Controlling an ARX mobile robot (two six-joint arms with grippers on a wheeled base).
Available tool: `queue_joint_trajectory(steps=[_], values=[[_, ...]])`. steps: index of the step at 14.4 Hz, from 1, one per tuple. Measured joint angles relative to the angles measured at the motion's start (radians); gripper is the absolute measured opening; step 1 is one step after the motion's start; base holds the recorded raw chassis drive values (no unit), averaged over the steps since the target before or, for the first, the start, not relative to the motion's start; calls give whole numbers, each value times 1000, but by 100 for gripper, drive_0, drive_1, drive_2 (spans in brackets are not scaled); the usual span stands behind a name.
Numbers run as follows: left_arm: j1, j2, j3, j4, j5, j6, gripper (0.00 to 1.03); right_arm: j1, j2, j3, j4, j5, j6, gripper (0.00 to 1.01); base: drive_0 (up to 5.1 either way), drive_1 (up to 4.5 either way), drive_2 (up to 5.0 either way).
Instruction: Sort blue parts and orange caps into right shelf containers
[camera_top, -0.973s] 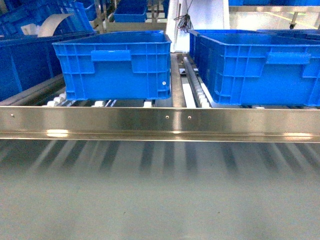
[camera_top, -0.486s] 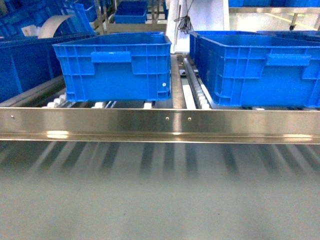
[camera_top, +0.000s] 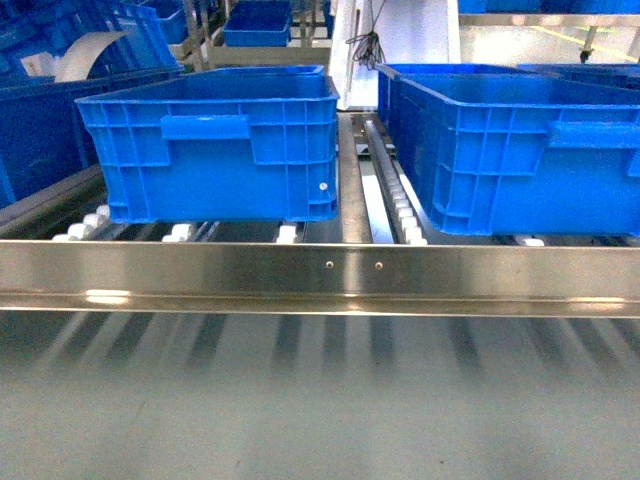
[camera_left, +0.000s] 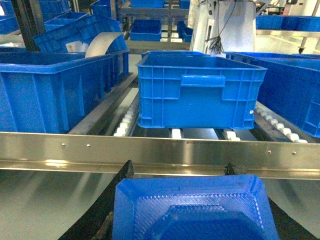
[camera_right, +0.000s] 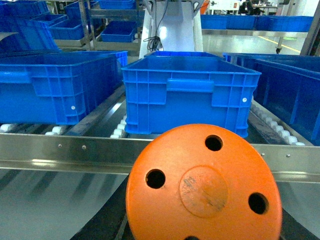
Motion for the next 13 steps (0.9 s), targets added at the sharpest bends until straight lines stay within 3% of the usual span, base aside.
queue_joint_trajectory(steps=[13], values=[[0,0,0,4,0,0,43,0,0,0,1,0,0,44,6,415,-403]])
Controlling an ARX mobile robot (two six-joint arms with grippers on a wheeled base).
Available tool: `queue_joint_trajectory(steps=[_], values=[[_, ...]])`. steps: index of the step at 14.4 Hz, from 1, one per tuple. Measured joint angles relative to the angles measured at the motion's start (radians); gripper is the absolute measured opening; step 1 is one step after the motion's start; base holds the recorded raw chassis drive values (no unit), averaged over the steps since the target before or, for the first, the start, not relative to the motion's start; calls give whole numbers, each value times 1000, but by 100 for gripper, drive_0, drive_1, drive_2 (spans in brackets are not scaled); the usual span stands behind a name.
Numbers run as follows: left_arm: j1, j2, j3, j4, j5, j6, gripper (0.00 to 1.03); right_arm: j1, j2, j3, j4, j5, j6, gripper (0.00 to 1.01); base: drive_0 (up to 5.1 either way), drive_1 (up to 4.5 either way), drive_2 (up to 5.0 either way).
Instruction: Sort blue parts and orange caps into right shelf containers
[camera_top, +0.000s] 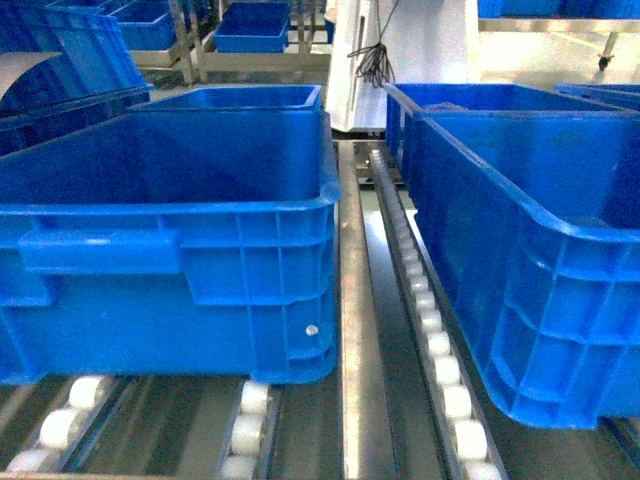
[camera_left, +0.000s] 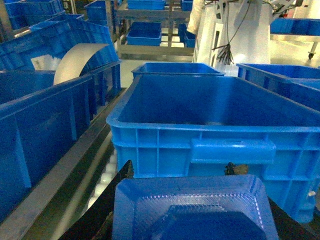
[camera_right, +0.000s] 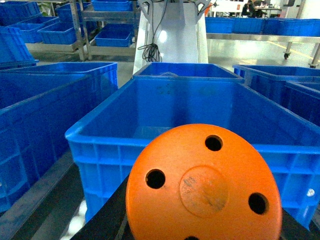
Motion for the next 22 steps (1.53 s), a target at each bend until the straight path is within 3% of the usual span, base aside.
queue_joint_trajectory(steps=[22], values=[[0,0,0,-3,0,0,43,0,0,0,0,0,0,44,0,0,0]])
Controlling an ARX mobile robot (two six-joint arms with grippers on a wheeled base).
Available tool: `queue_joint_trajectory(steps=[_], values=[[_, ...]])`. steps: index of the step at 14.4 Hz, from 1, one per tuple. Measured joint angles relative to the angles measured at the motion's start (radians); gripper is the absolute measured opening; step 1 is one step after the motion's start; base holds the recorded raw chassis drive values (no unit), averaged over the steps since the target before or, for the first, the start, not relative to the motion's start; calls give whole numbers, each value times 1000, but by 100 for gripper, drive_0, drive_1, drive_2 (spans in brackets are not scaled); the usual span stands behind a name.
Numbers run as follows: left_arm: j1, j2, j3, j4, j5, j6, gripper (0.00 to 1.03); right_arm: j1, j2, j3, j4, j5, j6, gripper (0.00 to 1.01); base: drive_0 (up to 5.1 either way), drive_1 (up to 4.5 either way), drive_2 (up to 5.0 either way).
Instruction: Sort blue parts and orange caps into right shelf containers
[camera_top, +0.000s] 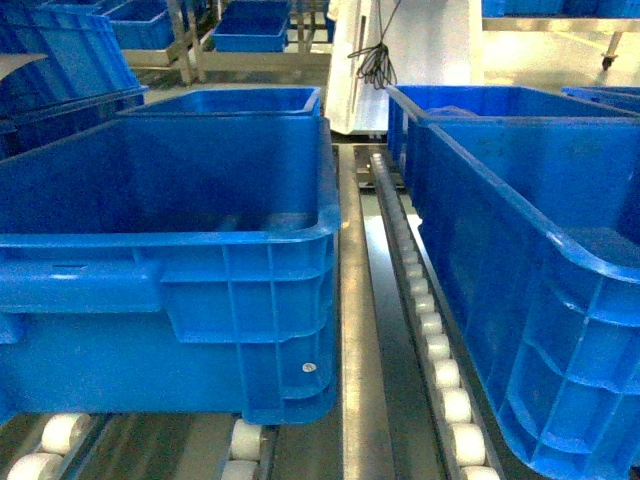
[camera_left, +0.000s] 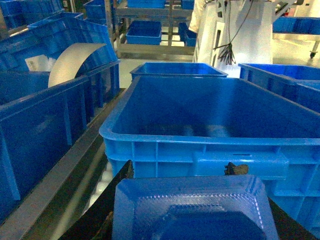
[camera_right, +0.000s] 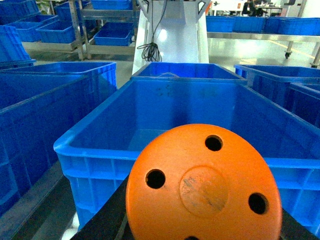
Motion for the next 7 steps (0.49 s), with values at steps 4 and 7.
queue_joint_trajectory(steps=[4,7], values=[[0,0,0,0,0,0,43,0,0,0,0,0,0,44,0,0,0],[0,0,0,0,0,0,43,0,0,0,0,0,0,44,0,0,0]])
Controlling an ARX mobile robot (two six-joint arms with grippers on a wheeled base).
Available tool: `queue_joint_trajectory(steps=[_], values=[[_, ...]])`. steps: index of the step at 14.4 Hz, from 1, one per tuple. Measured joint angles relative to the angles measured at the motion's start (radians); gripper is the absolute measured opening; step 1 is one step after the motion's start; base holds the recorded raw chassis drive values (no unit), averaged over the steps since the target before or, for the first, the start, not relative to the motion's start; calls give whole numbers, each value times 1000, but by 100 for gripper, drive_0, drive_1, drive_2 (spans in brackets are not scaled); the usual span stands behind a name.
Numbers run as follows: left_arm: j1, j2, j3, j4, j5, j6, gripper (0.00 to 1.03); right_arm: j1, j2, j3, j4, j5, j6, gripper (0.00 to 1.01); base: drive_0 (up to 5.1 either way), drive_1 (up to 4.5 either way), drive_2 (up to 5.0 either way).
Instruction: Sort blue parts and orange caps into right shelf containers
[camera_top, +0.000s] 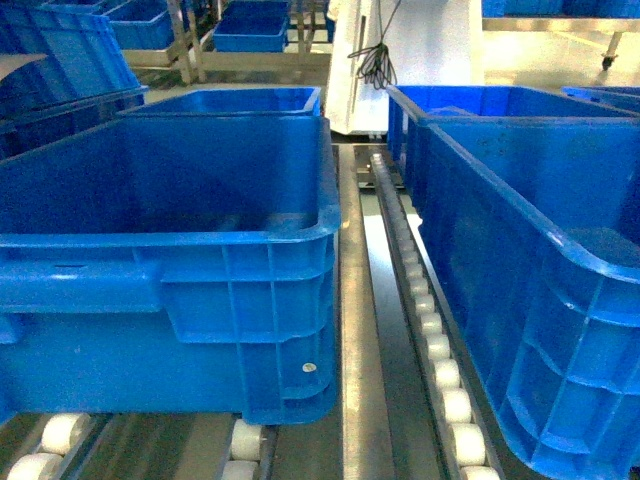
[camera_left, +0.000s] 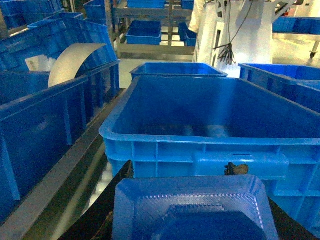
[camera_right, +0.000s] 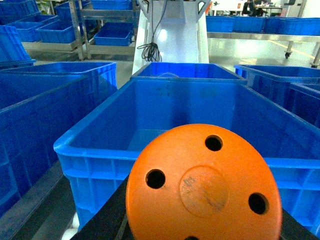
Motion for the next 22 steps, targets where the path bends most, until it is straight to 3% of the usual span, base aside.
queue_joint_trajectory(steps=[3,4,5,7,9,10,11,14,15,20,22], values=[[0,0,0,0,0,0,43,0,0,0,0,0,0,44,0,0,0],[-7,-2,-1,18,-14,-6,43,11,-2,-1,27,28,-22,44,0,0,0],[-49,30,0,178,-89,-23,43,53,2,1,124,96,-80,44,0,0,0],[-66,235,25,356,-64,-29,43,72,106,27,191,91,-127,44,0,0,0],[-59,524,156,592,-33,-30,43,29,367,146,435,31,-141,44,0,0,0],[-90,955,359,834,1,-27,43,-24,768,279,705,0,-144,44,0,0,0],[-103,1157,478,843,3,-23,43,-48,1004,386,757,8,-135,44,0,0,0],[-119,1590,752,754,0,-103,45,-60,1435,638,734,35,-74,44,0,0,0],[-119,1619,770,748,-1,-113,54,-56,1487,676,697,32,-59,52,0,0,0],[-107,1618,784,754,-2,-135,97,-38,1502,691,705,35,-54,96,0,0,0],[-101,1618,784,747,-12,-129,98,-39,1502,690,726,71,-65,98,0,0,0]])
